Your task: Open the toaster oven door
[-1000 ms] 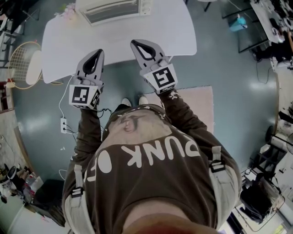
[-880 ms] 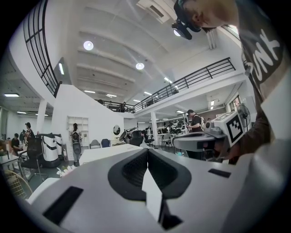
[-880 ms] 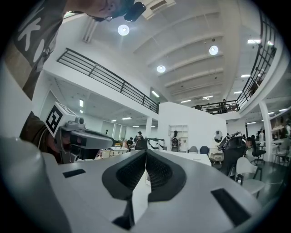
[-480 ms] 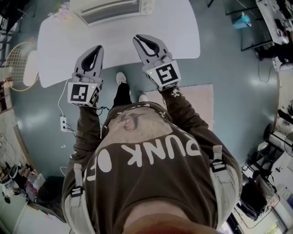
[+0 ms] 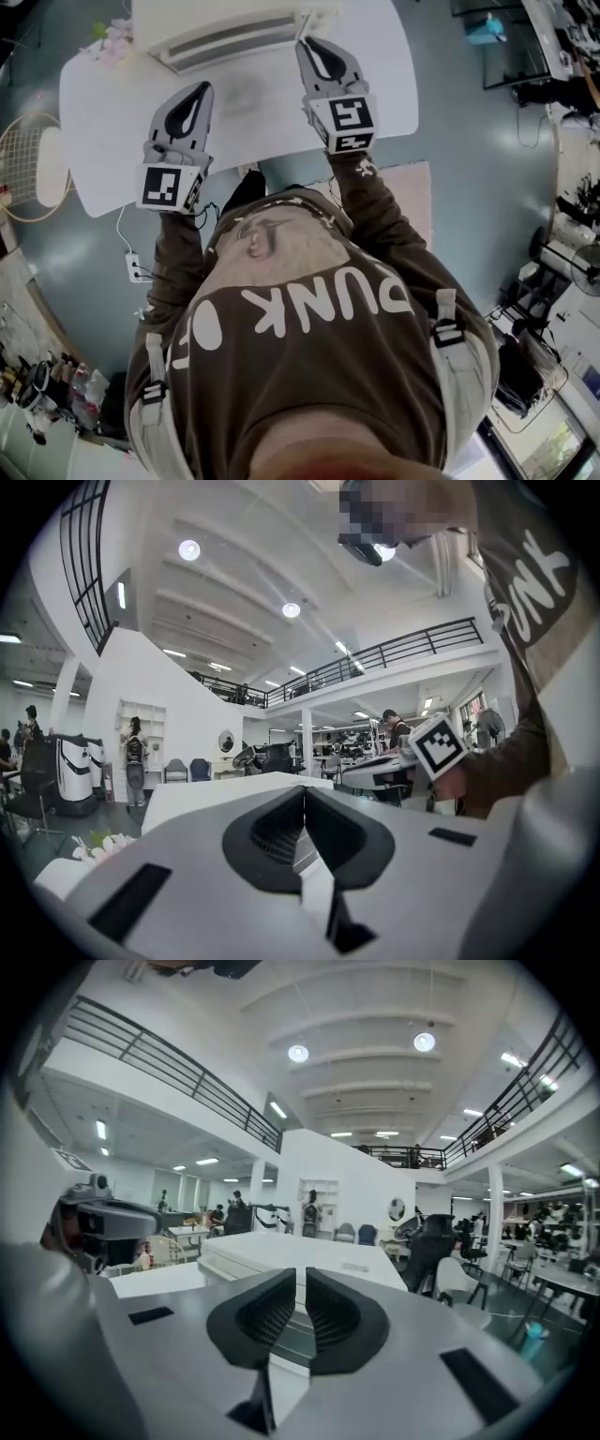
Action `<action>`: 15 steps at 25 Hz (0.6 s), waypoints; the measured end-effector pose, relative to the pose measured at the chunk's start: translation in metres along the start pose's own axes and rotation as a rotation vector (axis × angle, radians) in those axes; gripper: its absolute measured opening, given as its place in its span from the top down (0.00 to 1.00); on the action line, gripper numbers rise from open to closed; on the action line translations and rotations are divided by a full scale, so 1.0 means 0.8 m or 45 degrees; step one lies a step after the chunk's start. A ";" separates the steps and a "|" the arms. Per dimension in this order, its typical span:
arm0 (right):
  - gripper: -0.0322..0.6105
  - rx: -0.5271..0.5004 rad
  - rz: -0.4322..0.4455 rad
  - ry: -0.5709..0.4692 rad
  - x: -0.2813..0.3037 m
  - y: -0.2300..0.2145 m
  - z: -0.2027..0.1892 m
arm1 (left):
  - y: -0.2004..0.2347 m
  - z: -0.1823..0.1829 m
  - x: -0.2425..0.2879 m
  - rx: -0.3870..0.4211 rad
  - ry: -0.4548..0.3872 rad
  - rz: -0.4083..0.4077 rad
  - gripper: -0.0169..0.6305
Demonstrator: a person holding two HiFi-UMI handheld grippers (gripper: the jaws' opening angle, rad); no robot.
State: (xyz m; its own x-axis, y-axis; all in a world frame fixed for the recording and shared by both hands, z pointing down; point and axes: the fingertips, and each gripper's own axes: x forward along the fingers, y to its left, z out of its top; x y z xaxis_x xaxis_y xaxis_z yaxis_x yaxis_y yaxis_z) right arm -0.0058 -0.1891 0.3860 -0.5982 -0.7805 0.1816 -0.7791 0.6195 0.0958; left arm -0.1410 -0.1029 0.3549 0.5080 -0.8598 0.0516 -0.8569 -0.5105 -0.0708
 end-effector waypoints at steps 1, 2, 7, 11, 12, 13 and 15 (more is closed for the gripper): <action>0.88 0.002 -0.035 0.035 0.013 -0.012 -0.001 | 0.009 -0.001 0.005 -0.006 0.002 -0.011 0.97; 0.88 0.004 -0.065 0.070 0.025 -0.023 -0.003 | 0.017 -0.002 0.009 -0.011 0.005 -0.021 0.97; 0.85 0.033 -0.125 0.246 0.079 -0.061 -0.026 | 0.046 -0.007 0.032 -0.026 0.026 -0.021 0.97; 0.82 0.101 -0.115 0.388 0.101 -0.075 -0.059 | 0.059 -0.008 0.052 -0.025 0.039 0.004 0.97; 0.82 0.116 -0.104 0.406 0.104 -0.075 -0.063 | 0.062 -0.007 0.055 -0.029 0.036 0.010 0.97; 0.82 0.126 -0.090 0.417 0.107 -0.074 -0.064 | 0.064 -0.008 0.058 -0.029 0.035 0.014 0.97; 0.83 0.135 -0.058 0.438 0.109 -0.069 -0.063 | 0.065 -0.008 0.063 -0.020 0.042 0.017 0.97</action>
State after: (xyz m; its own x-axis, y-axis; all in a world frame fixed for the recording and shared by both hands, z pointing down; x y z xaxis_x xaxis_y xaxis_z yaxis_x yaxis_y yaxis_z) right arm -0.0050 -0.2871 0.4458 -0.4787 -0.7220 0.4996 -0.8293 0.5587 0.0128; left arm -0.1603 -0.1724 0.3606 0.4938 -0.8656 0.0834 -0.8649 -0.4988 -0.0564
